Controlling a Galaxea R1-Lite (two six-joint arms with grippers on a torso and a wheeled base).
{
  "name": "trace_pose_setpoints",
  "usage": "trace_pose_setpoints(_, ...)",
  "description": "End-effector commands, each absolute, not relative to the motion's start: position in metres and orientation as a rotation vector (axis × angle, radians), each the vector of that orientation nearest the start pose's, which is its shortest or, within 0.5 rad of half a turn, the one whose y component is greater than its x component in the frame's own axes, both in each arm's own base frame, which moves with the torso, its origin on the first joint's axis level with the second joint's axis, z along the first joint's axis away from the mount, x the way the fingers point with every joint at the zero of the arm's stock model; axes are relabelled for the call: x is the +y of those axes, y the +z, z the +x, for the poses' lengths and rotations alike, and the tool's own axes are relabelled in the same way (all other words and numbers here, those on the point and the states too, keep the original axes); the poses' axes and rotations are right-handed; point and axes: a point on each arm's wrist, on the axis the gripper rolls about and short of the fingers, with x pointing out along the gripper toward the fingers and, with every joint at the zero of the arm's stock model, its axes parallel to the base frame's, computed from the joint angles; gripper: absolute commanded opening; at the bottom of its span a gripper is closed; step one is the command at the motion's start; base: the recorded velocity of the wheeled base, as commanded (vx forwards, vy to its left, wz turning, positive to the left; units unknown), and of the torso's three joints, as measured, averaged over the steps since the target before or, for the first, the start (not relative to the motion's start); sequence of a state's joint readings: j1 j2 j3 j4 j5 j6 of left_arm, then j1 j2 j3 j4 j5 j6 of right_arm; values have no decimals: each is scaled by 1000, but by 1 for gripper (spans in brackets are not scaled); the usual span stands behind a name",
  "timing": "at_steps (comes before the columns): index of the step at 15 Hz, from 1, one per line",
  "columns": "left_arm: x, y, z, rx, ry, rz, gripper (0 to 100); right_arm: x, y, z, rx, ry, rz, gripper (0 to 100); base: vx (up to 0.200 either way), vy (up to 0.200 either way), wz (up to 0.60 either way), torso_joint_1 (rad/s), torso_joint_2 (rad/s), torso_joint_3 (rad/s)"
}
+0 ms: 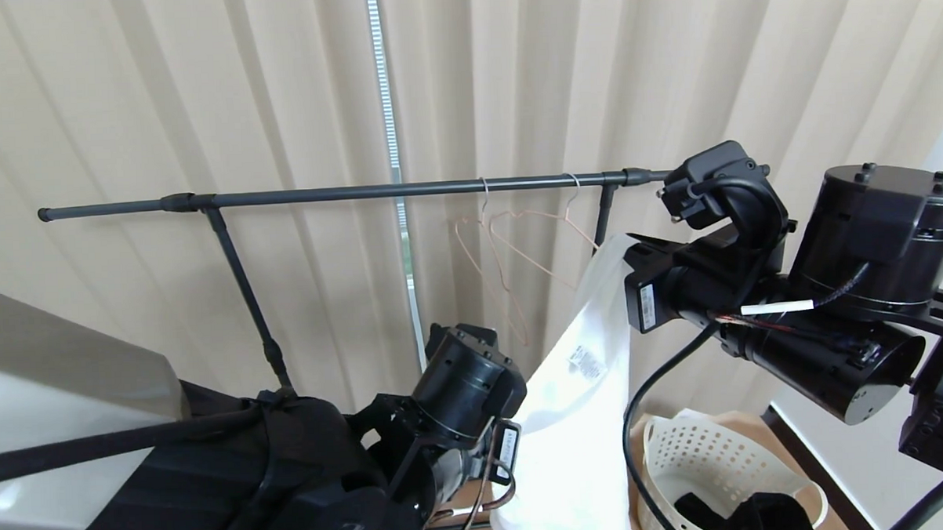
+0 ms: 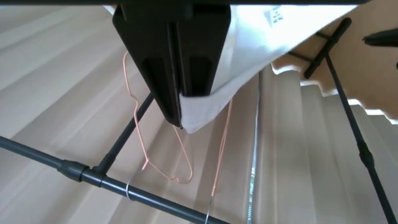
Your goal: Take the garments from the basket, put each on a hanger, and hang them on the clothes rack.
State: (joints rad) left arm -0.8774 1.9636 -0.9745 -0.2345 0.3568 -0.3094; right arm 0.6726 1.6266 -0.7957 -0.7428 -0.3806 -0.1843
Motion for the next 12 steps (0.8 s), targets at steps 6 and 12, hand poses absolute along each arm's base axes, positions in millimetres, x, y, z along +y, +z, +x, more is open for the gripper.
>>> trace_pose_setpoints(6, -241, 138, 211, 601, -383, 147, 0, 160, 219, 240, 38, 243, -224, 0, 0, 0, 0, 0, 0, 0)
trace_pose_setpoints(12, -192, 207, 211, 513, -306, 128, 0, 148, 217, 217, 181, 289, -350, 0, 0, 0, 0, 0, 0, 0)
